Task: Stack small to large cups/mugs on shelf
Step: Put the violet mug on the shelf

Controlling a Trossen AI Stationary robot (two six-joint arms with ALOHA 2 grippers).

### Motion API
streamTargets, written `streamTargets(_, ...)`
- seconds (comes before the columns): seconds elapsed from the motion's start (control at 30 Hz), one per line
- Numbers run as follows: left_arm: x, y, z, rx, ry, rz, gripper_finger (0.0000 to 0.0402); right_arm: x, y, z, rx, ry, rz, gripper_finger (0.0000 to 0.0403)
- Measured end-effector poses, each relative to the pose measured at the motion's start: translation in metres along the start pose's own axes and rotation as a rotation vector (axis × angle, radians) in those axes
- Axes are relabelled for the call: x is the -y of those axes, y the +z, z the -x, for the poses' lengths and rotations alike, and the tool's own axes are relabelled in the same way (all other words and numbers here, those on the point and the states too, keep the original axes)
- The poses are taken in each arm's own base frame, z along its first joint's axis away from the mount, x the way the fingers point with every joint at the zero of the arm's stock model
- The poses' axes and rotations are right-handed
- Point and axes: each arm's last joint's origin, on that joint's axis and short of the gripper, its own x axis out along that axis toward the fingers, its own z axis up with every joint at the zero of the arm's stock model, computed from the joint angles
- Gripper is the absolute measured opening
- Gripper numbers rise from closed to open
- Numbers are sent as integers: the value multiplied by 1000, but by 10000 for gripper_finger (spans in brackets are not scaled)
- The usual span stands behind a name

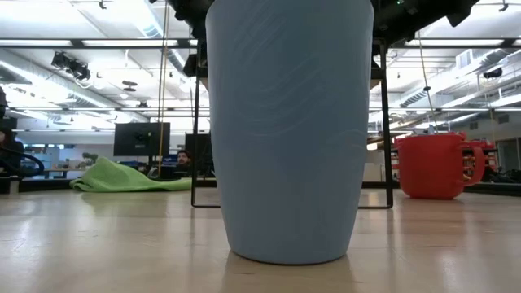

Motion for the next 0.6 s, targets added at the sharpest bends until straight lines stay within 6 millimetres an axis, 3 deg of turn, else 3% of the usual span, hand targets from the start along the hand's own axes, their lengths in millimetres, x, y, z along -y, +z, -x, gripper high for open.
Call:
streamTargets(0.2, 9, -4, -1, 3, -50, -22, 51, -3, 0, 0, 1, 37, 9, 4)
streamTargets(0.6, 2, 3, 0, 25, -34, -7, 50, -19, -9, 6, -29, 108, 52, 4)
